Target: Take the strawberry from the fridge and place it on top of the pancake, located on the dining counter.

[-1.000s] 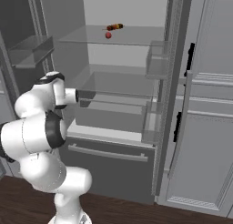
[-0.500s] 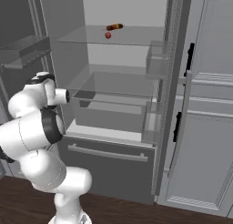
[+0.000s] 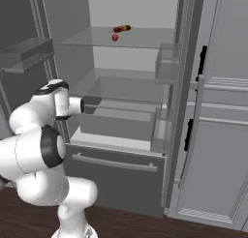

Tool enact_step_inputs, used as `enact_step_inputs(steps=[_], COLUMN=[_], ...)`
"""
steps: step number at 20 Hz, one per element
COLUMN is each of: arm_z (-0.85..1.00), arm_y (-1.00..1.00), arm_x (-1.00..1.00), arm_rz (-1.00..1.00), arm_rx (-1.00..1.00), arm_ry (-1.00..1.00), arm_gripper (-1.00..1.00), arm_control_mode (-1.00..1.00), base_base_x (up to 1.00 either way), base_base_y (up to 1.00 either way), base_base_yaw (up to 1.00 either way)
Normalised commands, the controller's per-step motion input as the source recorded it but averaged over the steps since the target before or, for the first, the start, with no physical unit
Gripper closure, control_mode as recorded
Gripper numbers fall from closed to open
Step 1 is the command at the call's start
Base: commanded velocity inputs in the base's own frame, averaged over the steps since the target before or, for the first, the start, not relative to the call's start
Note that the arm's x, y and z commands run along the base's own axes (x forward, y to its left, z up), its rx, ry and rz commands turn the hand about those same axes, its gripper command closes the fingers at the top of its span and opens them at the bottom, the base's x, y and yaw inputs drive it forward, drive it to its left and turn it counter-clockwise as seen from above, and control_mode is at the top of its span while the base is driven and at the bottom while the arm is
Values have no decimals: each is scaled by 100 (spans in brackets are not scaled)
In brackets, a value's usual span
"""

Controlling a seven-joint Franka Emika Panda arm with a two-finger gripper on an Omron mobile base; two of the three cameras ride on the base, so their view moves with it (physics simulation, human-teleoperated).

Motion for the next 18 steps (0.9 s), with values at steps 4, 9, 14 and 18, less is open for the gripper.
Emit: enact_step_inputs(steps=[4, 9, 14, 18], arm_z=[0, 4, 0, 7], arm_y=[-97, -89, -75, -92], arm_x=[-3, -1, 0, 0], arm_rz=[-16, -13, -13, -12], arm_rx=[-29, -60, -83, -78], arm_ry=[0, 0, -8, -6], arm_gripper=[-100, -100, -100, -100], arm_control_mode=[-100, -100, -100, -100], base_base_x=[0, 0, 0, 0], base_base_y=[0, 0, 0, 0], base_base_yaw=[0, 0, 0, 0])
